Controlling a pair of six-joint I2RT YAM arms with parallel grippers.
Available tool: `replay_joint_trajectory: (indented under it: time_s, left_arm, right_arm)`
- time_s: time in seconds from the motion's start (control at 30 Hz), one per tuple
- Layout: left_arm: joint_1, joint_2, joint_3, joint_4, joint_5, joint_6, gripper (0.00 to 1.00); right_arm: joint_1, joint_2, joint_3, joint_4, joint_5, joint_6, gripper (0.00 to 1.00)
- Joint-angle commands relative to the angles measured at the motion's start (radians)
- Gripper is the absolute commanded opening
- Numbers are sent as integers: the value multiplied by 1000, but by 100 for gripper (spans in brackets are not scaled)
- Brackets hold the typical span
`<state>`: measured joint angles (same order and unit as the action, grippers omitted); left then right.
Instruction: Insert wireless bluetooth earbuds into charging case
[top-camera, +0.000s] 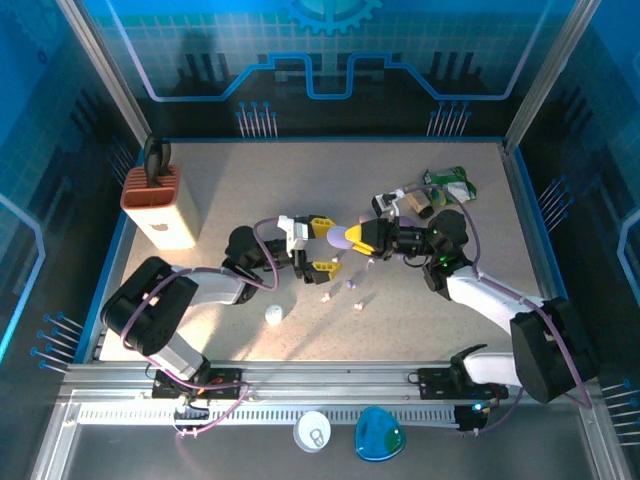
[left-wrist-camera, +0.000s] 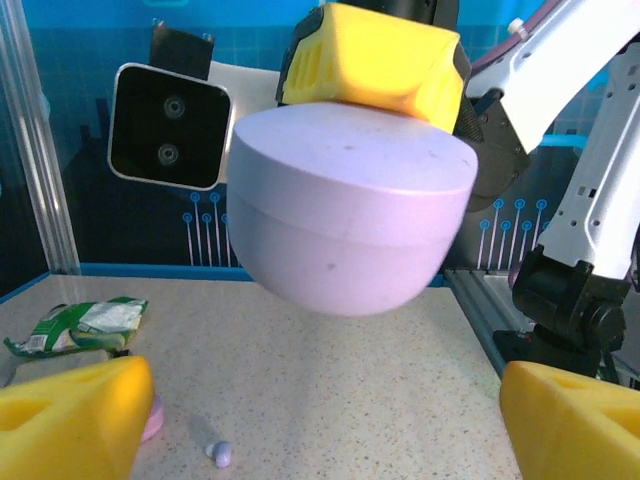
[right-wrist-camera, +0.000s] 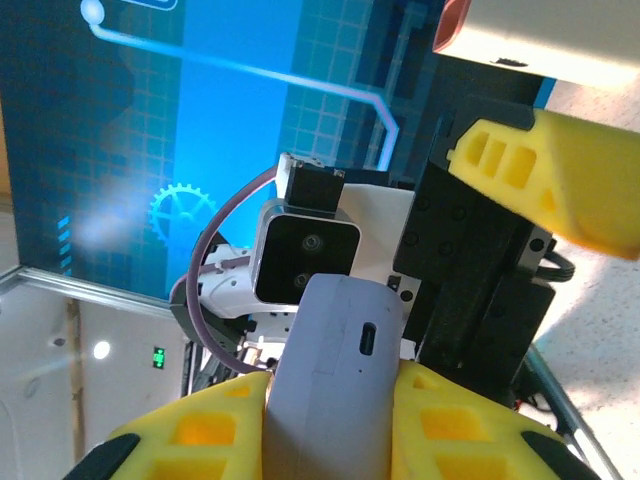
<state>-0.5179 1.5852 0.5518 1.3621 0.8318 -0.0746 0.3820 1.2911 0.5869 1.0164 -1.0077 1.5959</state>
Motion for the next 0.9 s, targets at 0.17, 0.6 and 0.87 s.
replay_joint_trajectory:
  time_s: [0.17,0.6,0.87]
  left_arm:
    - [5,-9,68,41,80,-18,68]
    - [5,-23,86,40,103,-45,52]
    - [5,-30,78,40,24,3,60]
  right_arm:
    - [15,90,2,276,-20,162,11]
    - [12,162,-7,396,-20,229,8]
    - [6,127,-25,327,-26,188,8]
